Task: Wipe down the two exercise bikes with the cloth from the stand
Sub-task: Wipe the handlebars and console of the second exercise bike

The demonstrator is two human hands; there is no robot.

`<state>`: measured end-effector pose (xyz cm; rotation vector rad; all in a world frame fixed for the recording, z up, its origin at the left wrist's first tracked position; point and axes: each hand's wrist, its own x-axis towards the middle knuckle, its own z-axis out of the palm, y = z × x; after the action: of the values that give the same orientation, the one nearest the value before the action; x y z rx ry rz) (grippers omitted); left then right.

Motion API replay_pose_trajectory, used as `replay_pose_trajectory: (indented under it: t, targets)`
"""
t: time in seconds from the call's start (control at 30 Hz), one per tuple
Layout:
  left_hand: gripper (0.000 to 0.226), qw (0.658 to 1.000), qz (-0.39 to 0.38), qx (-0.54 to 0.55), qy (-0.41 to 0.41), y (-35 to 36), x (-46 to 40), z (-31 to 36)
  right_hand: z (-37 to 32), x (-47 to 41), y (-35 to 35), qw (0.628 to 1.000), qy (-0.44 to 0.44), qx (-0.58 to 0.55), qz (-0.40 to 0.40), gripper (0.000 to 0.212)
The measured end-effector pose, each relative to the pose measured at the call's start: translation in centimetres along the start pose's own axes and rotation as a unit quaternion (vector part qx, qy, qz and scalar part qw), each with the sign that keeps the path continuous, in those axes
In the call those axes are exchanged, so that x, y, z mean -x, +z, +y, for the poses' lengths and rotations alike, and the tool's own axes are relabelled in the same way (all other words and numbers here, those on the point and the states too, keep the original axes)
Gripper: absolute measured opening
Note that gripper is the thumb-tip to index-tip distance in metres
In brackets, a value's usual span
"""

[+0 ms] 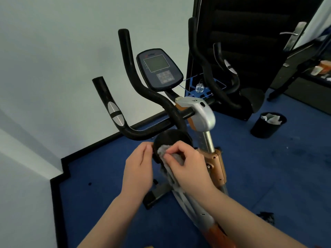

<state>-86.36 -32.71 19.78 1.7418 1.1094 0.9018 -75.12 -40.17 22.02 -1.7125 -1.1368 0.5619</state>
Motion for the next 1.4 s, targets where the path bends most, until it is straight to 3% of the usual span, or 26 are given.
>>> replay_pose_trajectory:
  t: [0.1,0.23,0.37,0.43,0.5,0.63,0.73,0.77,0.83,0.93,1.03,1.13,1.23,1.4]
  targets:
    - [0.028,1.000,0.000,-0.011,-0.001,0.2,-0.5,0.3,0.3,0.6,-2.7,0.994,-0.018,0.104,-0.009,0.008]
    - [0.025,0.999,-0.035,0.001,-0.011,1.2,-1.4,1.1,-1.7,-1.7,-3.8,0.970,-0.144,0.155,0.117,0.010]
    - [0.027,0.998,-0.055,0.005,-0.002,1.6,-1.3,1.2,-1.2,-3.7,-1.5,0.901,-0.191,0.388,0.024,0.020]
    - [0.024,0.998,-0.069,-0.008,0.006,1.5,-1.5,0.9,-0.1,-3.2,-1.4,0.888,-0.194,0.418,0.012,0.022]
    - [0.023,0.996,-0.085,-0.020,0.002,1.3,-1.8,0.7,1.2,-1.6,-1.8,0.902,-0.188,0.388,0.012,0.025]
    - [0.022,0.996,-0.089,-0.010,0.007,1.2,-1.7,0.5,1.9,0.4,-3.2,0.964,-0.140,0.224,0.022,0.023]
    - [0.023,0.997,-0.082,-0.009,0.007,1.4,-1.7,0.3,-0.3,-2.1,-4.3,0.967,-0.175,0.167,0.075,0.023]
    - [0.023,0.997,-0.080,-0.013,0.006,1.5,-1.7,0.3,-1.3,-3.5,-4.2,0.964,-0.190,0.168,0.076,0.022]
    - [0.024,0.996,-0.082,-0.025,0.004,1.5,-1.7,0.2,-2.6,-6.0,-3.3,0.951,-0.197,0.239,0.006,0.021]
    - [0.023,0.995,-0.098,-0.037,0.002,1.2,-1.8,0.1,-1.6,-7.5,-2.3,0.937,-0.131,0.318,-0.063,0.023]
    - [0.024,0.993,-0.106,-0.046,0.001,1.0,-2.0,0.1,0.5,-6.0,-3.0,0.968,-0.116,0.219,0.043,0.022]
    - [0.023,0.994,-0.102,-0.038,-0.010,1.3,-1.9,0.0,2.2,-3.7,-3.0,0.975,-0.090,0.131,0.157,0.022]
    - [0.021,0.996,-0.087,-0.029,-0.012,1.5,-1.7,0.0,3.0,-1.2,-1.2,0.967,-0.048,0.039,0.247,0.025]
    - [0.021,0.998,-0.060,-0.018,-0.021,2.0,-1.6,0.1,3.0,1.6,2.7,0.921,0.049,-0.104,0.373,0.034]
